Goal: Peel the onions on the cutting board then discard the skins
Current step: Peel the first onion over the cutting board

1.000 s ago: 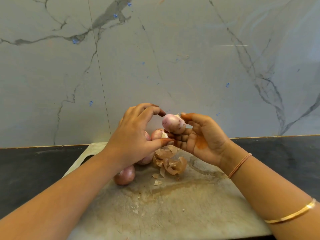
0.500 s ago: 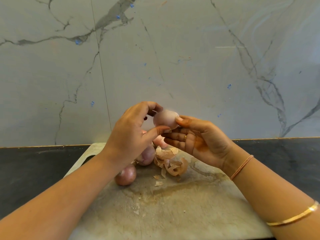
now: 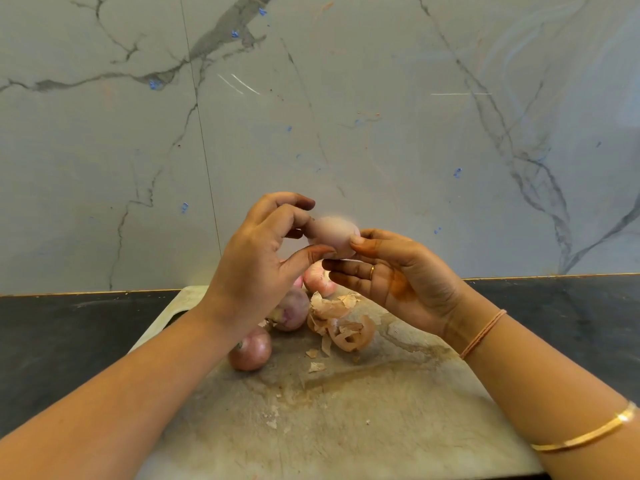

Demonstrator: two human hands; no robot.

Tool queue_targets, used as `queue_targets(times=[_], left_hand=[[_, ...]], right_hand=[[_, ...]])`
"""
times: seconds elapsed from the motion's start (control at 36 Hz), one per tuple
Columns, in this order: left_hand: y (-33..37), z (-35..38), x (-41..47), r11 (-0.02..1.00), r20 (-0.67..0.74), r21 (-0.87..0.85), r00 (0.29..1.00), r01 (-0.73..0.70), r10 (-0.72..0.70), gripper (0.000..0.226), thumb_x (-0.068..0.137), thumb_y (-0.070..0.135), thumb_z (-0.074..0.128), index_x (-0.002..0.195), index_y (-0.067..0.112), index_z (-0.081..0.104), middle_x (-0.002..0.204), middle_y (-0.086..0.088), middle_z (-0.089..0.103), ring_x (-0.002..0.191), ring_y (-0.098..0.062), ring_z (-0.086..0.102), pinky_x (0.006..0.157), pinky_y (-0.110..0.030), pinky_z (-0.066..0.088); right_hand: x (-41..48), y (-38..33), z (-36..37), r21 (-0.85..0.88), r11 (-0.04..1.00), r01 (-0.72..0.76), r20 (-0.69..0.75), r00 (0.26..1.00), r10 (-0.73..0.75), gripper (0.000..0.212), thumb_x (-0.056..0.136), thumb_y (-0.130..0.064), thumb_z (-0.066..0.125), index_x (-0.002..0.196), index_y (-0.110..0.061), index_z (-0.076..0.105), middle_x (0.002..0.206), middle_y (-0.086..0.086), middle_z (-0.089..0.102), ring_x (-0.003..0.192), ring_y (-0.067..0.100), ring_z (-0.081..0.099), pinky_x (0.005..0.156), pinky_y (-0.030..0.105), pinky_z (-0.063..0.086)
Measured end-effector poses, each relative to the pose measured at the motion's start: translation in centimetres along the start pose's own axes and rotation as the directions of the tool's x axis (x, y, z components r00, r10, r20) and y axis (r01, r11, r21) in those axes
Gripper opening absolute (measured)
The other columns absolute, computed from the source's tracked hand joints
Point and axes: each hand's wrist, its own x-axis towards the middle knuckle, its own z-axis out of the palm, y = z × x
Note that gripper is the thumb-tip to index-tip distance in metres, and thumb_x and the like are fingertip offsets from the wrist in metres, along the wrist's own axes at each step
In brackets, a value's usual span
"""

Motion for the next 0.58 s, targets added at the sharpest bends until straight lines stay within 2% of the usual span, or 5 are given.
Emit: queue_targets(times=[0.08,0.22,0.36,0.47,0.58], left_hand=[[0.03,-0.02,0.09,1.000,0.005,-0.018,1.000,0.003,-0.003,0.040,0.081,0.036,0.062,0.105,0.004,0.061,0.116,0.002,0.050,0.097,-0.003,0.054,0.085,-0.005,0.044],[-0.04,0.01,0.03,0.999,-0.023,0.025,0.999,-0.038,0.038,0.036,0.085,0.038,0.065,0.098,0.005,0.062,0.116,0.002,0.050,0.103,-0.006,0.053,0.086,-0.007,0.045],[-0.05,-0.10,-0.03,0.997,-0.049,0.049,0.997,-0.057,0.059,0.020,0.085,0.025,0.064,0.092,0.006,0.064,0.117,0.000,0.052,0.104,-0.004,0.053,0.086,-0.008,0.046],[-0.18,-0.07,0.08,1.000,-0.056,-0.007,0.998,-0.020,0.020,0.034,0.082,0.026,0.071,0.106,0.005,0.061,0.119,0.000,0.050,0.102,-0.006,0.055,0.086,-0.007,0.046],[-0.23,-0.08,0.09,0.999,-0.035,0.011,0.999,-0.040,0.040,0.033,0.084,0.033,0.064,0.105,0.007,0.064,0.120,0.002,0.049,0.103,-0.003,0.053,0.086,-0.006,0.044]], right_hand=[[0.03,-0.03,0.04,-0.010,1.000,-0.006,-0.008,1.000,0.006,0.055,0.076,-0.009,0.072,0.126,0.002,0.052,0.107,0.021,0.069,0.096,0.031,0.070,0.086,0.037,0.058],[-0.13,-0.06,0.11,-0.012,1.000,-0.024,-0.001,1.000,0.024,0.054,0.076,-0.012,0.064,0.127,0.003,0.052,0.108,0.022,0.069,0.100,0.033,0.069,0.091,0.041,0.055],[-0.18,0.12,0.18,0.002,0.998,-0.058,0.035,0.998,0.058,0.052,0.076,-0.016,0.063,0.123,0.004,0.055,0.104,0.021,0.071,0.098,0.032,0.070,0.089,0.040,0.056],[-0.18,0.12,0.25,0.000,0.998,-0.069,0.039,0.997,0.069,0.047,0.078,-0.014,0.065,0.122,0.002,0.056,0.109,0.023,0.069,0.103,0.035,0.068,0.090,0.041,0.055],[-0.33,0.06,0.32,-0.008,0.997,-0.077,0.039,0.996,0.077,0.041,0.079,-0.015,0.058,0.117,-0.001,0.058,0.111,0.024,0.069,0.106,0.036,0.066,0.091,0.041,0.054]])
